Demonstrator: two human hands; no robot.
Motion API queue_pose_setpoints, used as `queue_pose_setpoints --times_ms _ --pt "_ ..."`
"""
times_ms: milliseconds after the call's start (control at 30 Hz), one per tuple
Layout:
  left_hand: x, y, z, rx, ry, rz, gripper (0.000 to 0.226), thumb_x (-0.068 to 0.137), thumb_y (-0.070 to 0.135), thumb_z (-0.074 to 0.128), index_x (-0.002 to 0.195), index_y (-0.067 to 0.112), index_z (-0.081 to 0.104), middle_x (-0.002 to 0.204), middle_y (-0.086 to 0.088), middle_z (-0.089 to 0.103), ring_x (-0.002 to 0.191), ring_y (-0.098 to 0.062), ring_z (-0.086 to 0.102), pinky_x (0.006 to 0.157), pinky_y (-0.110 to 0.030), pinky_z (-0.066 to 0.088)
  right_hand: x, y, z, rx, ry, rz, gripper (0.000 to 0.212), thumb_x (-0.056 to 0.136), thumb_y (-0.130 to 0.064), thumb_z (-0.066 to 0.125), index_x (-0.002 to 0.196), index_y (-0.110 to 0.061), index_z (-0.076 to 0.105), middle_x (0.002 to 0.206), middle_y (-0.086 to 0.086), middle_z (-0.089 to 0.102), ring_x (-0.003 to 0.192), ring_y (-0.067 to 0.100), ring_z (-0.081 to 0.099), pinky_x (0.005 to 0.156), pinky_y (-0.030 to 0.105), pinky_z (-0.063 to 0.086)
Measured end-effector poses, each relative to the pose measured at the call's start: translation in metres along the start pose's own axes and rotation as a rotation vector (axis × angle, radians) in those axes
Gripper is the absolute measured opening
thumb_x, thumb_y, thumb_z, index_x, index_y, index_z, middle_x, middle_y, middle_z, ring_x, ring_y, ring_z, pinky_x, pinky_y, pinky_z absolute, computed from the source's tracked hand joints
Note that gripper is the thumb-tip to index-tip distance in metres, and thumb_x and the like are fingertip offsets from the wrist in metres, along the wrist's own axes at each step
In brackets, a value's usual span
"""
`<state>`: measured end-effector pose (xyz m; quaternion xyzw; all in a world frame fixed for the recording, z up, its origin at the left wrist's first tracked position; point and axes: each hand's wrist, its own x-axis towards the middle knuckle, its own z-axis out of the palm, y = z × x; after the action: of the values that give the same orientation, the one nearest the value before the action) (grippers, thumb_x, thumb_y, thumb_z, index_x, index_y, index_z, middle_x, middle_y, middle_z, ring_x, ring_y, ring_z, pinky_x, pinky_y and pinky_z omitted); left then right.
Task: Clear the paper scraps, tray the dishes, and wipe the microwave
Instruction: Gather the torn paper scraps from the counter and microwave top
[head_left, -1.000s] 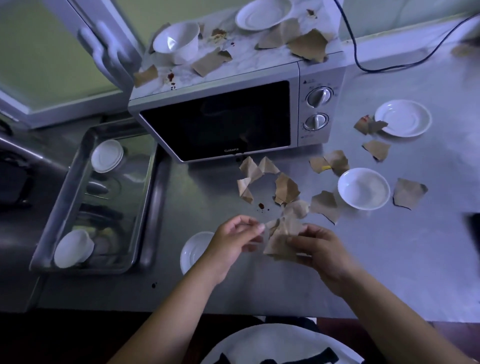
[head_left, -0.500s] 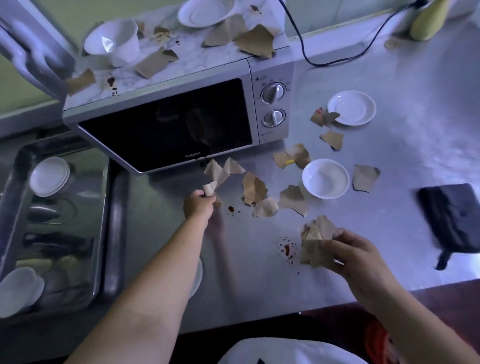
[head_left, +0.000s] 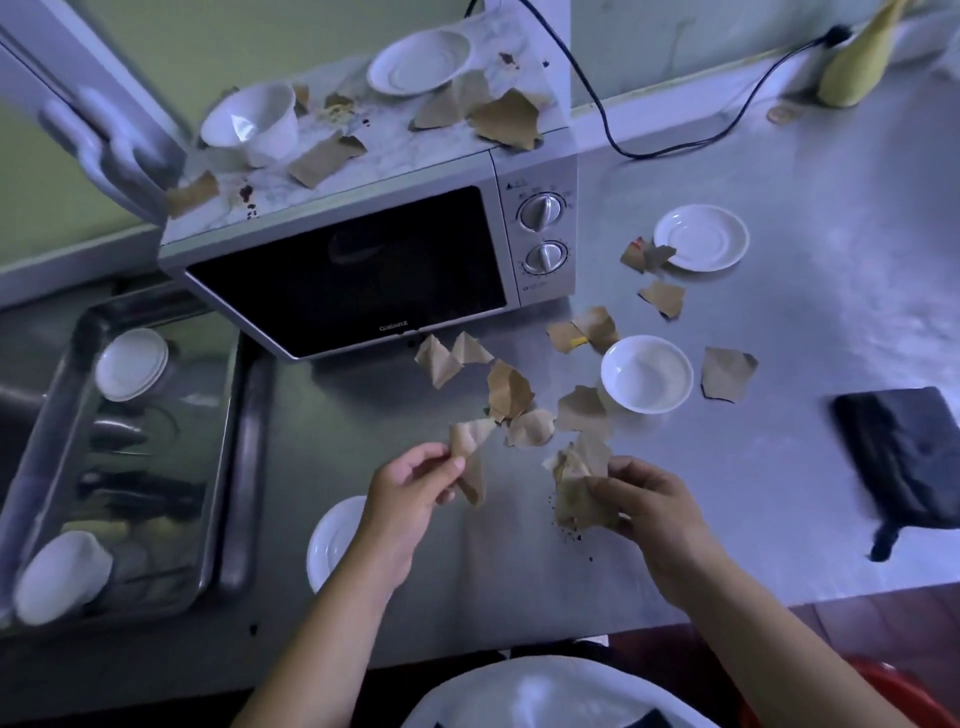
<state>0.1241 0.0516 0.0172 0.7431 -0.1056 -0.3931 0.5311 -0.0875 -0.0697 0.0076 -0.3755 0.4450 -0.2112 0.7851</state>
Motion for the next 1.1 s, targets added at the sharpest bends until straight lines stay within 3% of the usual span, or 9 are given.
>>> queue_pose_setpoints --times_ms 133,267,333,400,600,767,867,967,1100 --pt "-0.045 0.019 0.001 -0.039 -0.141 0.098 0.022 0.085 0.008 0.075 0.095 0.028 0.074 0.085 -0.007 0.073 0.07 -0.011 0.061 0.068 -0.019 0.051 0.009 -0.005 0.027 -0.012 -0.127 -0.005 0.003 0.089 0.003 0.064 0.086 0.001 0.063 0.074 0.009 0.07 0.064 0.022 0.07 0.057 0.026 0.055" --pt "-0.06 0.03 0.001 0.034 -0.101 0.248 0.017 0.078 0.019 0.073 0.079 0.032 0.062 0.075 0.006 0.067 0.072 -0.006 0.059 0.07 -0.017 0.048 0.01 -0.011 0.052 0.01 -0.264 -0.043 0.005 0.089 0.003 0.063 0.089 0.003 0.058 0.074 0.013 0.069 0.063 0.024 0.069 0.059 0.027 0.055" --pt "-0.062 0.031 -0.002 0.092 -0.082 0.318 0.013 0.079 0.02 0.072 0.079 0.03 0.065 0.075 0.009 0.065 0.072 -0.005 0.059 0.07 -0.015 0.047 0.008 -0.014 0.061 -0.009 -0.314 -0.062 0.005 0.089 0.0 0.064 0.089 0.003 0.06 0.075 0.012 0.07 0.064 0.024 0.069 0.062 0.028 0.055" --pt "-0.064 0.032 -0.006 0.106 -0.051 0.36 0.009 0.078 0.021 0.073 0.082 0.029 0.069 0.078 0.008 0.069 0.074 -0.005 0.062 0.072 -0.015 0.048 0.005 -0.016 0.067 -0.027 -0.35 -0.078 0.003 0.087 -0.005 0.067 0.085 -0.007 0.069 0.078 0.01 0.07 0.068 0.022 0.069 0.065 0.029 0.056" --pt "-0.065 0.033 -0.018 0.057 0.023 0.35 0.019 0.081 0.009 0.075 0.082 0.028 0.075 0.079 0.006 0.072 0.073 -0.006 0.064 0.071 -0.016 0.049 -0.004 -0.016 0.089 -0.024 -0.442 -0.071 0.007 0.08 -0.013 0.075 0.086 -0.015 0.075 0.083 0.007 0.071 0.076 0.019 0.07 0.068 0.029 0.056" --pt "-0.07 0.043 -0.049 0.117 0.068 0.399 0.023 0.085 0.004 0.075 0.085 0.027 0.077 0.088 0.0 0.072 0.076 -0.011 0.068 0.069 -0.023 0.055 -0.009 -0.019 0.122 -0.015 -0.524 -0.048 0.018 0.077 -0.016 0.078 0.091 -0.006 0.072 0.088 0.015 0.071 0.08 0.029 0.07 0.072 0.035 0.057" --pt "-0.07 0.053 -0.068 0.071 0.096 0.448 0.021 0.083 0.001 0.075 0.083 0.021 0.078 0.099 -0.005 0.063 0.075 -0.005 0.065 0.062 -0.017 0.051 -0.013 -0.02 0.148 -0.004 -0.529 -0.062 0.023 0.08 -0.01 0.072 0.097 0.004 0.066 0.097 0.024 0.07 0.087 0.037 0.069 0.078 0.039 0.057" --pt "-0.065 0.063 -0.09 -0.07 0.033 0.438 0.019 0.083 -0.002 0.074 0.08 0.017 0.074 0.101 -0.004 0.064 0.079 -0.006 0.065 0.063 -0.016 0.051 -0.02 -0.025 0.174 0.012 -0.532 -0.099 0.02 0.078 -0.008 0.069 0.095 0.002 0.068 0.098 0.025 0.071 0.087 0.037 0.071 0.079 0.039 0.058" --pt "-0.053 0.069 -0.118 -0.195 -0.132 0.366 0.009 0.081 0.013 0.075 0.081 0.022 0.073 0.079 0.001 0.068 0.073 -0.01 0.061 0.062 -0.022 0.049 -0.023 -0.027 0.205 -0.001 -0.502 -0.122 0.033 0.075 -0.005 0.069 0.102 0.013 0.061 0.097 0.027 0.071 0.086 0.038 0.072 0.077 0.037 0.059"
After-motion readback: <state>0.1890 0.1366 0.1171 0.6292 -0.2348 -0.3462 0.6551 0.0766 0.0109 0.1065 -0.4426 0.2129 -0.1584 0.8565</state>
